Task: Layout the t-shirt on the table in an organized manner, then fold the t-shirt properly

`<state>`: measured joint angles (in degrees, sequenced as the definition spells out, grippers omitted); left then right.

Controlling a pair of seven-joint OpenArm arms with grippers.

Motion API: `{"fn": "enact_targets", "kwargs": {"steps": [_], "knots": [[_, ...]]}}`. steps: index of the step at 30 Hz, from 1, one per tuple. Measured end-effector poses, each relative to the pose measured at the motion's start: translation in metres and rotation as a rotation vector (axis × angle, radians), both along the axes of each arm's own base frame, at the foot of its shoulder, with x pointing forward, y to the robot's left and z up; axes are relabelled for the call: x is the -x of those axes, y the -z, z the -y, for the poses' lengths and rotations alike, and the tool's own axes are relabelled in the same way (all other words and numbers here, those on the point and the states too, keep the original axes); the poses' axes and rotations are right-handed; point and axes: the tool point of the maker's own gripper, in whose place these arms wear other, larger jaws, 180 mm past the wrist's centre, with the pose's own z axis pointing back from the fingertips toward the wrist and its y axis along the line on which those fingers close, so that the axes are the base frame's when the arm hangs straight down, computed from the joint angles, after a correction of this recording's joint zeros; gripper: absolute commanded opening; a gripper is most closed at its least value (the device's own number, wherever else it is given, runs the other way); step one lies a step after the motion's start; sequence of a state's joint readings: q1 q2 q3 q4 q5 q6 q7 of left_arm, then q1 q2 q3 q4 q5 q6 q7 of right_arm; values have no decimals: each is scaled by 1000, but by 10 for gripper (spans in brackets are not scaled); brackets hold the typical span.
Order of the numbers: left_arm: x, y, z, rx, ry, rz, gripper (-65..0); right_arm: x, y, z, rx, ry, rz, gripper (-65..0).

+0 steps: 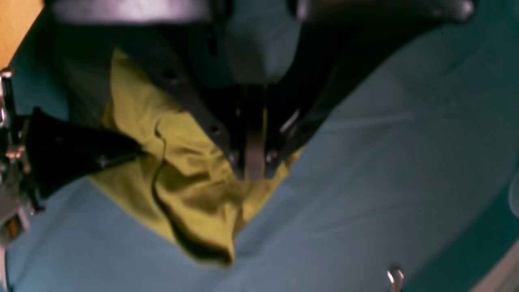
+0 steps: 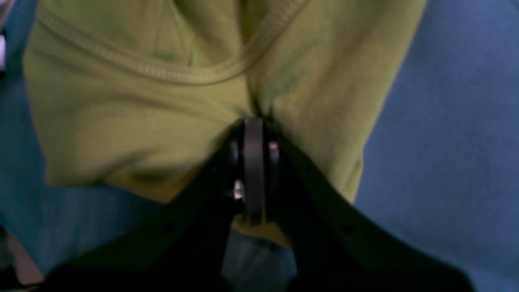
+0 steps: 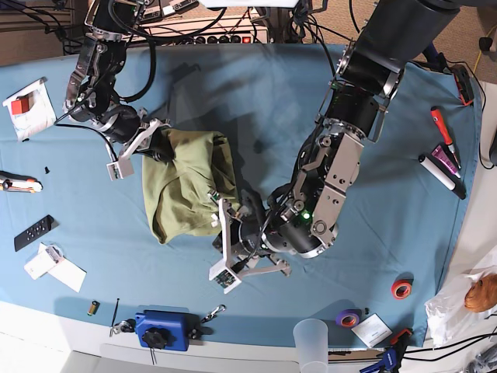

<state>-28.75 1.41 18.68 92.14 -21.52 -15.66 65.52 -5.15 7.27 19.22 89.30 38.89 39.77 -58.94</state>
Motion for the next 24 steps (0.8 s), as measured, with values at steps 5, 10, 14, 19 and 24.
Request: {"fn": "enact_targets", "kwargs": {"steps": [5, 10, 14, 19, 24], "knots": [[-16, -9, -25, 35, -92, 2, -650, -29, -44, -7, 5, -23, 133, -637], [-39, -10, -84, 56, -248, -1, -650, -59, -75, -9, -3, -22, 230, -637], [-47, -1, -145, 21, -355, -7, -650, -75, -75, -13, 70, -37, 265, -637], [-31, 27, -181, -1, -397, -73, -650, -86, -35, -40, 76, -102, 196, -637], [-13, 55, -207, -65, -417, -127, -650, -96, -13, -56, 116, -167, 147, -638]]}}
